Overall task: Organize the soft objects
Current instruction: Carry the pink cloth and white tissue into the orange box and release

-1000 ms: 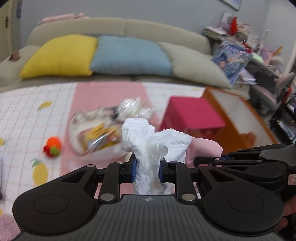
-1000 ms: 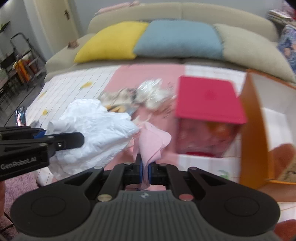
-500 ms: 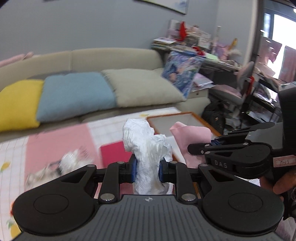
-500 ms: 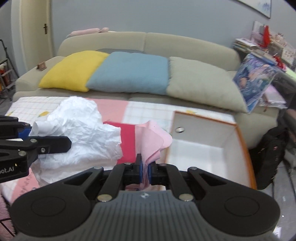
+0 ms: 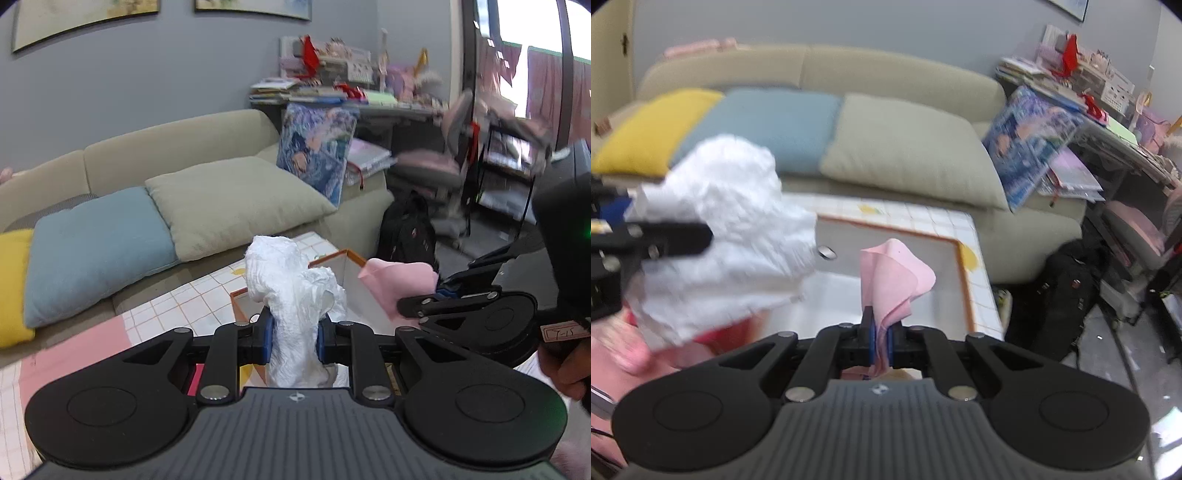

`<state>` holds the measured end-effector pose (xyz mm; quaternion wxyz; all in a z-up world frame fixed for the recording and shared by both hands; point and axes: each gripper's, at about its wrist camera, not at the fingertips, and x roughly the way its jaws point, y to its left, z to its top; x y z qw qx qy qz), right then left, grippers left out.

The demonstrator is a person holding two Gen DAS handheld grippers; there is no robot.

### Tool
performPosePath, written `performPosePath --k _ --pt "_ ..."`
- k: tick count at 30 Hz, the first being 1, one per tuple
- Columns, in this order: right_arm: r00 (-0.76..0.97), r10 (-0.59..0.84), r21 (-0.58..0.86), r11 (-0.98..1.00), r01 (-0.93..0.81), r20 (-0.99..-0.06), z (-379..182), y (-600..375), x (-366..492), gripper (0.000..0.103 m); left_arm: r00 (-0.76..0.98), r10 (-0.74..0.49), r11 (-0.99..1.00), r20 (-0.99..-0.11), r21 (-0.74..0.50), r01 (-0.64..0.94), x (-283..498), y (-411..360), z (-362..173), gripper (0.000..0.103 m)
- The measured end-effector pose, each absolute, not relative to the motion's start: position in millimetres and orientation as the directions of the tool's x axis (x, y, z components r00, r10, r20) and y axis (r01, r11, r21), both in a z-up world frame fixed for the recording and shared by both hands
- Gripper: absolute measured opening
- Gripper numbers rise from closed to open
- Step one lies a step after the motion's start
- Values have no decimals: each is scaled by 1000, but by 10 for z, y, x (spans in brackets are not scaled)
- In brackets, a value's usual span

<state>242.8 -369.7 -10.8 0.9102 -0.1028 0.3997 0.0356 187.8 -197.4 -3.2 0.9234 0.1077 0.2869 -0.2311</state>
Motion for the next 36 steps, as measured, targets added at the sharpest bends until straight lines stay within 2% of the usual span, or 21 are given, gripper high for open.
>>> performPosePath --k 3,9,15,25,29,30,31,32,33,34,36 --pt "640 -40 -177 973 -151 -767 -308 -3802 2581 3 714 -349 838 -607 140 528 1925 -2179 -187 24" --pt "568 -67 -202 963 -178 -820 -650 -3906 2770 3 653 -323 791 -685 183 583 2049 -2514 -543 24" --pt "542 -61 -217 949 -229 -838 -824 -3891 2815 3 643 -253 737 -723 286 612 2125 -2680 -854 24" --pt "486 -95 -269 915 -301 -869 -1068 -3792 2868 6 585 -198 739 -787 273 616 2222 -2672 -1062 26" --pt "483 -101 -281 906 -318 -870 -1052 -3768 2884 8 579 -211 759 -788 241 604 2261 -2620 -994 35" --pt "480 -97 -277 906 -321 -872 -1040 -3766 2881 15 577 -218 768 -787 226 599 2275 -2600 -961 37" --pt "476 -96 -273 908 -319 -874 -1021 -3768 2884 31 575 -228 775 -786 212 595 2279 -2580 -927 37" --pt "473 -93 -266 912 -313 -876 -996 -3776 2893 38 575 -235 780 -784 201 593 2281 -2560 -889 42" --pt "472 -89 -258 916 -306 -877 -966 -3784 2893 43 575 -239 781 -782 197 593 2285 -2549 -856 50" --pt "471 -80 -246 920 -304 -878 -928 -3790 2892 43 578 -242 780 -779 199 594 2275 -2534 -821 54" --pt "472 -69 -235 924 -302 -879 -858 -3784 2879 45 588 -240 780 -772 207 591 2251 -2505 -739 56"
